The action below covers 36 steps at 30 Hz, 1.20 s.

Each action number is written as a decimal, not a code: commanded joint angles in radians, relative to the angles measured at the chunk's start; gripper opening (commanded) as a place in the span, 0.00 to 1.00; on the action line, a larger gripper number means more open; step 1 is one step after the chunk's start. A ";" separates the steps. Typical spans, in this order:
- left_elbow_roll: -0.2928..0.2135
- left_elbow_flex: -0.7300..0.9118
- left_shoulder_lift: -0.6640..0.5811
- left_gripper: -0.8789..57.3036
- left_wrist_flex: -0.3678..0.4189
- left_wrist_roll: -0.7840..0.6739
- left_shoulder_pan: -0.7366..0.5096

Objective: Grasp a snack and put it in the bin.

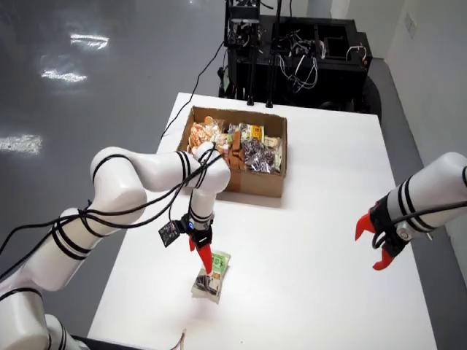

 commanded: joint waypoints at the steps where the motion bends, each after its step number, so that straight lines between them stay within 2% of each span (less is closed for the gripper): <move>1: -0.005 0.000 0.006 0.96 -0.001 0.000 -0.003; 11: -0.008 -0.045 0.049 0.96 -0.001 0.000 -0.010; 21: -0.020 -0.161 0.153 0.96 -0.001 0.000 -0.024; 36: -0.018 -0.224 0.234 0.96 -0.003 0.000 -0.027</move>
